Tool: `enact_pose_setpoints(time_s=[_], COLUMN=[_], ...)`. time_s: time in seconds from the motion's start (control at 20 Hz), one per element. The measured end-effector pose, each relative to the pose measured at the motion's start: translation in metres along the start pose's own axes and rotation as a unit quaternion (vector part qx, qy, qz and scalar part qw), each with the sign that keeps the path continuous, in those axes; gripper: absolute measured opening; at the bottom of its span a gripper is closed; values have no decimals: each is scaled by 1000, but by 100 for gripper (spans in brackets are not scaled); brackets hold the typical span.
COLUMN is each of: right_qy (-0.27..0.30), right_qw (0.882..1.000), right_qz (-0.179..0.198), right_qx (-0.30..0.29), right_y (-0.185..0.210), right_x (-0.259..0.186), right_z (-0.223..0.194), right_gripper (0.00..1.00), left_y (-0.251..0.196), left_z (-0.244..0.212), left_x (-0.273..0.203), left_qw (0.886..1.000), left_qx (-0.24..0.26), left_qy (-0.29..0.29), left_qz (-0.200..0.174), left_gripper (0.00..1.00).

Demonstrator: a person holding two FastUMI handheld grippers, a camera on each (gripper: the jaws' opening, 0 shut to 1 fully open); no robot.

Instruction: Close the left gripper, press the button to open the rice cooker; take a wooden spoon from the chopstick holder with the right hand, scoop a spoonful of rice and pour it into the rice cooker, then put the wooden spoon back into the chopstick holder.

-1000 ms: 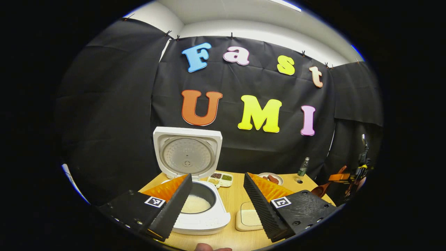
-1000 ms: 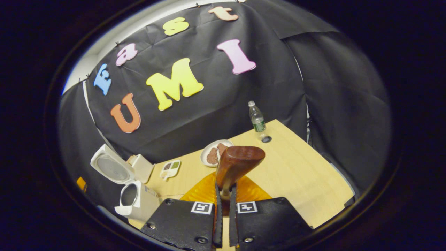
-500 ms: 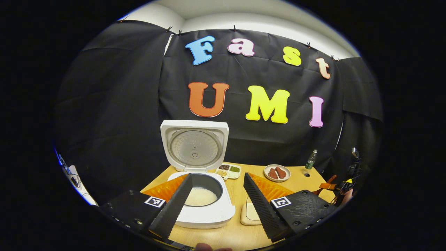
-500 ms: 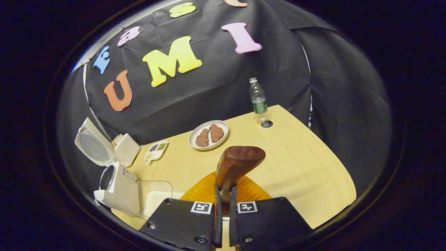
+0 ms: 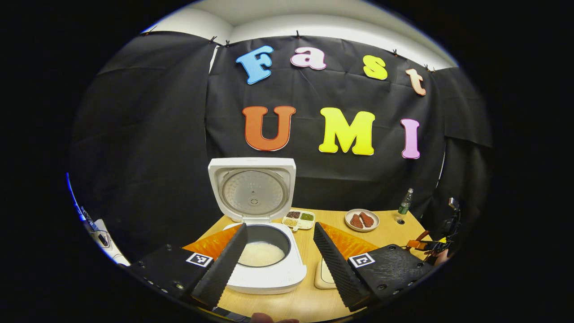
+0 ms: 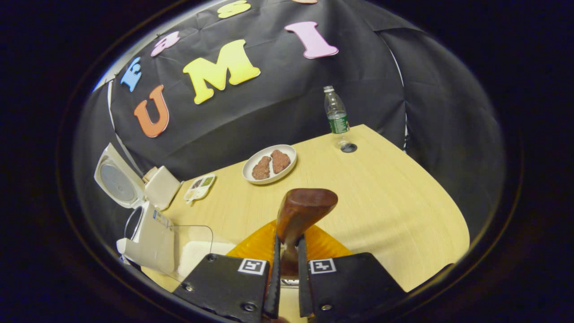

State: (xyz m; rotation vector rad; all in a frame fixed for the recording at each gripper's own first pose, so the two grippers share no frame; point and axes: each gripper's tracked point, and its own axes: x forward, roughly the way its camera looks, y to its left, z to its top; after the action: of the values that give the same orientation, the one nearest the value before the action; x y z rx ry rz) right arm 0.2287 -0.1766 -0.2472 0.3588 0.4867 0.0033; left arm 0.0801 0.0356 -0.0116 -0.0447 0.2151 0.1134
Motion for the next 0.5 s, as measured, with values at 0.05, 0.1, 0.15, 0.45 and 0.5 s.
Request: enact_pose_setpoints(time_s=[0.05,0.1,0.15,0.45,0.5], right_qy=[0,0,-2,-46,-59], right_qw=[1000,1000,1000,998,998], right_qz=[2,0,-8,-31,-35], right_qx=[1,2,1,2,2], right_y=[2,1,-2,-11,-13], right_x=[-2,-4,-8,-53,-63], right_z=[0,3,6,47,59], right_gripper=[25,39,52,81,82], left_y=[-1,0,0,3,3], left_z=[1,2,5,27,33], left_x=[0,1,1,7,8], left_qw=[1000,1000,1000,999,998], left_qx=[0,0,2,11,12], left_qy=[-1,-5,-9,-39,-46], left_qz=[-2,-4,-6,-34,-39], left_gripper=[95,95,95,95,95])
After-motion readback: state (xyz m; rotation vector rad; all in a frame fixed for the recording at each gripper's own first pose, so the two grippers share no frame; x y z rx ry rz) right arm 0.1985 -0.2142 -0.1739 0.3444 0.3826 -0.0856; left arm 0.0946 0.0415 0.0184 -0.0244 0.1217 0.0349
